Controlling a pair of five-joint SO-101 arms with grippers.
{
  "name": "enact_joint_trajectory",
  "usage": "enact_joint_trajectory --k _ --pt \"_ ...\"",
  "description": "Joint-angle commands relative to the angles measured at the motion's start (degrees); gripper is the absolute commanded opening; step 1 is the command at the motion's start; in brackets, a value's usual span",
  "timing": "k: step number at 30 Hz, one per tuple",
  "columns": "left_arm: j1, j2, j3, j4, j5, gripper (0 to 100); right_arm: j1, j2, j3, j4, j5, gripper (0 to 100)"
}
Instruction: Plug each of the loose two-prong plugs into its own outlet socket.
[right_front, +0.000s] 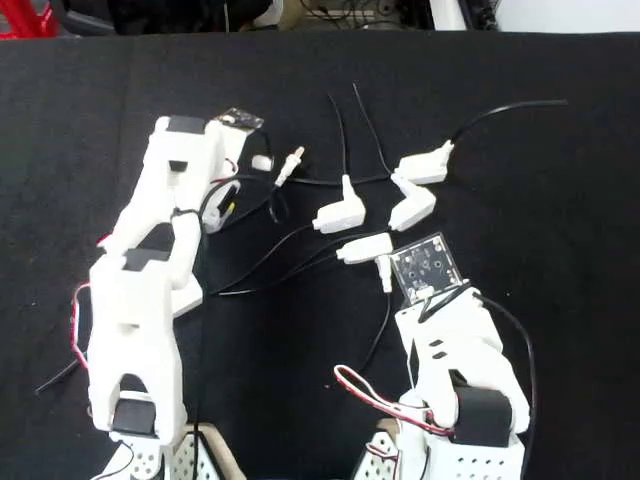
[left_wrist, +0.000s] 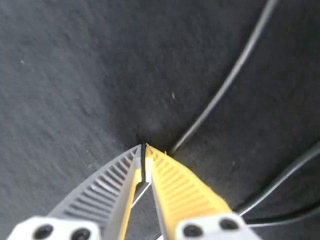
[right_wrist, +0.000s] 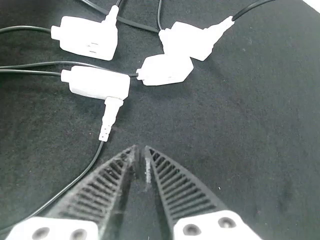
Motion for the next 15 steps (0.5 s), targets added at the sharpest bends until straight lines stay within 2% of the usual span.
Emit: enact_joint_trajectory --k 1,4,6,8,11,13,15 --pt "2.0 -16.4 17.5 -17.1 3.1 3 0.5 0.5 -2.9 0.2 0.4 1.4" --pt "3.7 -26.3 30.0 -36.0 16.4 3 0.5 0.5 -2.9 0.2 0.4 1.4" --pt "5.4 -30.9 38.9 -49.6 22.2 3 0.5 0.5 -2.9 0.2 0.4 1.4" --pt "7.5 -34.1 46.8 -61.9 22.1 3 0.5 0.5 -2.9 0.2 0.4 1.4" --pt "11.1 -36.9 56.1 -76.0 19.1 3 0.5 0.5 -2.9 0.2 0.4 1.4" --pt "13.2 -37.5 60.0 -83.0 17.8 3 0.5 0.5 -2.9 0.2 0.4 1.4" --pt "14.2 -37.2 61.1 -84.7 17.5 6 0.5 0.5 -2.9 0.2 0.4 1.4"
